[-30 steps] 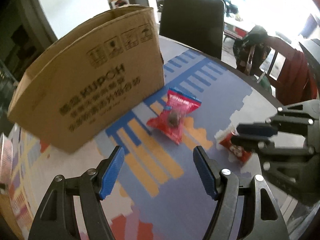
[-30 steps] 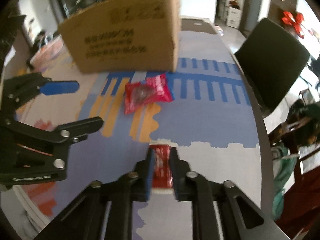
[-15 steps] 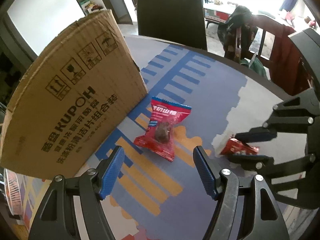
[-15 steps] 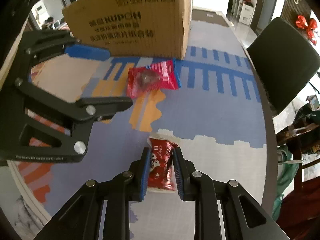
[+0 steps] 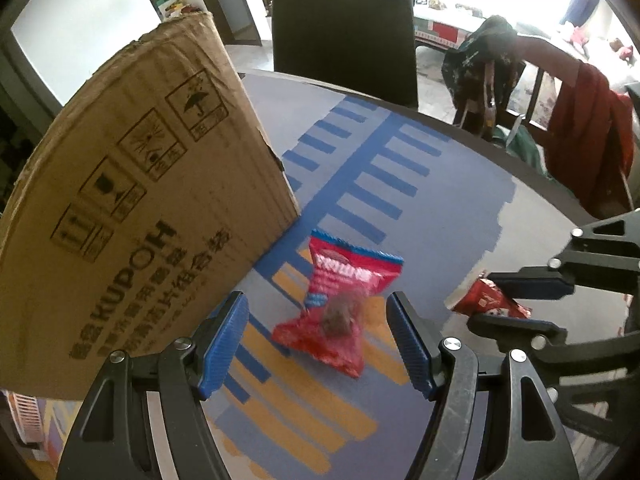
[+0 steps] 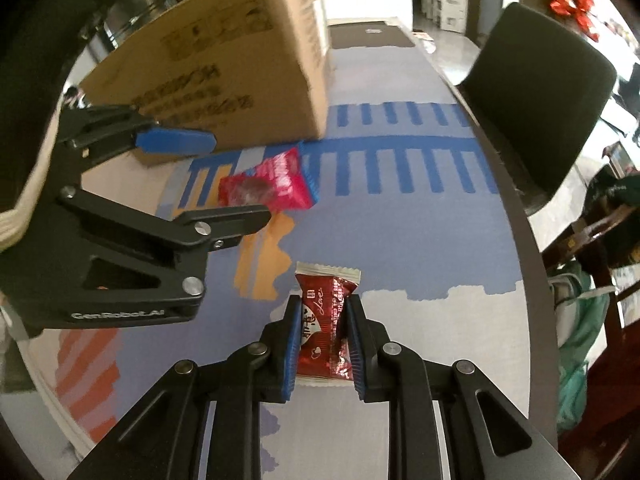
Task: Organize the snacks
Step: 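Grasp the red hawthorn candy packet with the left tool, then carry the hawthorn packet and red bar into the box and open both tools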
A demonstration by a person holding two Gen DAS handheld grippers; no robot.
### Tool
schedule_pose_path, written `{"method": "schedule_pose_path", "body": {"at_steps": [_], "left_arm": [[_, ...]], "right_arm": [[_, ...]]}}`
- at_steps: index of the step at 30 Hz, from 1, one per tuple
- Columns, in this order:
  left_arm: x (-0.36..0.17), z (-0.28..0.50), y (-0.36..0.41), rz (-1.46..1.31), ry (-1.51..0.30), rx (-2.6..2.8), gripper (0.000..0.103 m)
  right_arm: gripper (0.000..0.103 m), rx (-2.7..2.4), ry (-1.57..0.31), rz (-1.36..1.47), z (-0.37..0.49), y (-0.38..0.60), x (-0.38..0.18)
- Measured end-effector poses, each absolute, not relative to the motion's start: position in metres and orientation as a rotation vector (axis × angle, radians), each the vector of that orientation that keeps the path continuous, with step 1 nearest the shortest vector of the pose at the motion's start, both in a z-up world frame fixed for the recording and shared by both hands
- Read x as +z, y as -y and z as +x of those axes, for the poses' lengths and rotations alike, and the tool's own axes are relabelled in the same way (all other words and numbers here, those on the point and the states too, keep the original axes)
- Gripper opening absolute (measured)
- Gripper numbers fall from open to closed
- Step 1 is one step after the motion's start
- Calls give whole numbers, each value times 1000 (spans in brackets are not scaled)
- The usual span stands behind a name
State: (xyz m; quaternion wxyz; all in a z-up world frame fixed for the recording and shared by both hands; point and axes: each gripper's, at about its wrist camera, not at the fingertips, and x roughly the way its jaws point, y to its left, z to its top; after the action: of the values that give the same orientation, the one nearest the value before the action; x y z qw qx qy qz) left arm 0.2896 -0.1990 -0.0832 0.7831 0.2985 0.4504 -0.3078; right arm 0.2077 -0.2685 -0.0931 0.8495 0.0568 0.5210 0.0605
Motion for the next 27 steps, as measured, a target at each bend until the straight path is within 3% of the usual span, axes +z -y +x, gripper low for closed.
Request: {"method": "schedule_pose_path", "body": {"at_steps": [3,9,27], "left_arm": [[-86,295,203,633,-989,-668,69],[-96,298,201,580,-1046,-692,35],[-59,267,148,285,-1011,-560,30]], "right_arm": [[23,114,-1094,154,212,272,-92],[23,95,-1085,176,217,277,-93],[23,114,-1001,168,208,273,-60]]}}
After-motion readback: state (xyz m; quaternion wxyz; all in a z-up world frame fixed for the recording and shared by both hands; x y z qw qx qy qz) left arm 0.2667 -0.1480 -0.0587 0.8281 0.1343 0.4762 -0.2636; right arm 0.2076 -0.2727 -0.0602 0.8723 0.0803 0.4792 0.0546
